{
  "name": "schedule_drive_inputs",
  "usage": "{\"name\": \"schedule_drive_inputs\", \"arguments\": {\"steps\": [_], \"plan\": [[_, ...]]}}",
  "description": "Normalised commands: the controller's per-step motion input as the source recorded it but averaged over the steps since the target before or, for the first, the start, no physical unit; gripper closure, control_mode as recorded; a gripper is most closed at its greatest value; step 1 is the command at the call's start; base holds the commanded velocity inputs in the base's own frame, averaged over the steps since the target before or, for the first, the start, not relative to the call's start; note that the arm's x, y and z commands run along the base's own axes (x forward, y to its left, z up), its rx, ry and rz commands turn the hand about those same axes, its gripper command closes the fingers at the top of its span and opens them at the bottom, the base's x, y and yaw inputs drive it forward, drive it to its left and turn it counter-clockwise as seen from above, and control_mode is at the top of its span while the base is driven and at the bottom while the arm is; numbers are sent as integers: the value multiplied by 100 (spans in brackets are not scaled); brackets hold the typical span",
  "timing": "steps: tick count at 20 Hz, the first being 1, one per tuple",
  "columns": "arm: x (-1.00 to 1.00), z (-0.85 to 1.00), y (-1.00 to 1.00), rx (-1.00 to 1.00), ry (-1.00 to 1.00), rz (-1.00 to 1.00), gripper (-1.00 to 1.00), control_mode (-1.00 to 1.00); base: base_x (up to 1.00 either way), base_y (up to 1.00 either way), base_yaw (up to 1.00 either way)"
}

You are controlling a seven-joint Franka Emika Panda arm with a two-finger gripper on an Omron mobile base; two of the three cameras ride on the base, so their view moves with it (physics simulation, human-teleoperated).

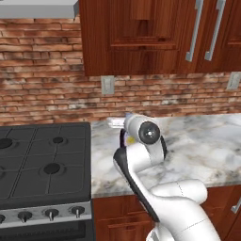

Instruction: Take 2 condiments from the cabinet and move them on the counter near the stove.Make sure the condiments are lined up with each other, next to each other.

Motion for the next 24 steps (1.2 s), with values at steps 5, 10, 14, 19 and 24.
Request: {"name": "schedule_drive_inputs", "arguments": {"steps": [5, 10, 14, 19, 24], "plan": [[40, -24, 7, -1, 0, -24, 100, -100, 0, 0, 0], [15, -15, 0, 0, 0, -28, 100, -100, 0, 0, 0], [0, -9, 0, 0, 0, -31, 100, -100, 0, 0, 0], [0, -15, 0, 0, 0, -29, 100, -100, 0, 0, 0], [0, -19, -11, -1, 0, -19, 100, -100, 0, 0, 0]]}}
